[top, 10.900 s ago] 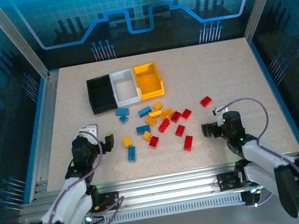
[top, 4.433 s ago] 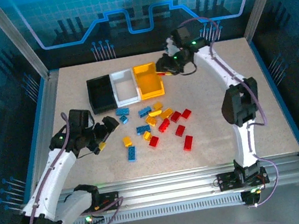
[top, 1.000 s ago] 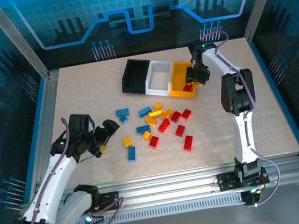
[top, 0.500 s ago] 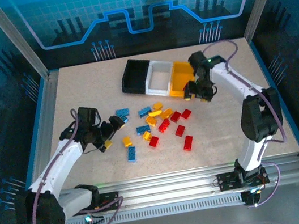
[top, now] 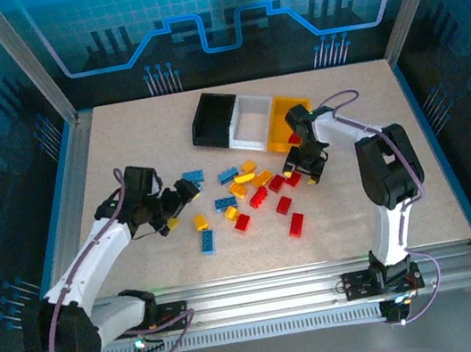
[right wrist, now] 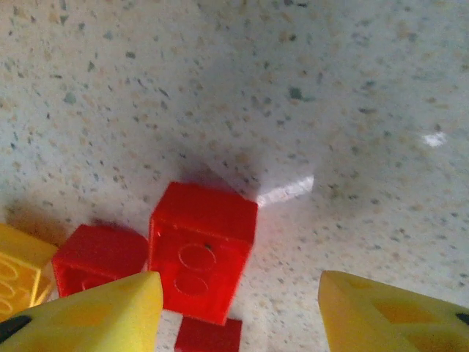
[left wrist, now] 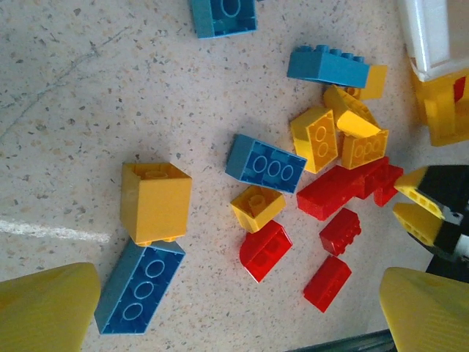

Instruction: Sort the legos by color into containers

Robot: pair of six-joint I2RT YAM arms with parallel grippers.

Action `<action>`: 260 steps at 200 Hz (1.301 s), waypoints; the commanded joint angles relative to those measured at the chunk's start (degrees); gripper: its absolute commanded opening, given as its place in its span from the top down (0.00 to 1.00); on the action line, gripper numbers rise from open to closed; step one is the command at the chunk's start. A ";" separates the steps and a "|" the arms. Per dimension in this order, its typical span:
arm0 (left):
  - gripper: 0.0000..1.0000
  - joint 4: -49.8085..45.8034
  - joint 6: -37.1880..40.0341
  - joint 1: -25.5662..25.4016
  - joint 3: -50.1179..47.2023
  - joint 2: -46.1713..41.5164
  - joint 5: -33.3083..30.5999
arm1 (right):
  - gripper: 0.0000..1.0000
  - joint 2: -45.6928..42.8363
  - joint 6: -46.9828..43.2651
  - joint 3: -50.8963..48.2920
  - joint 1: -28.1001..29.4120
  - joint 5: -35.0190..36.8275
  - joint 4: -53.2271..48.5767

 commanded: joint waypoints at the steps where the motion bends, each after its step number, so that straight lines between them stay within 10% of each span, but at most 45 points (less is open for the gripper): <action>1: 0.01 -2.66 0.69 -0.34 1.40 -1.95 -0.51 | 0.41 2.24 2.20 2.60 0.46 -1.33 0.55; 198: 0.01 -3.11 -0.42 -0.30 -3.21 -6.83 -1.09 | 0.73 -3.25 0.60 -0.47 0.72 -1.69 1.89; 260: 0.01 -3.58 -0.27 -0.32 -4.40 -7.96 0.23 | 0.72 -3.60 -4.37 15.74 -1.35 1.83 -4.28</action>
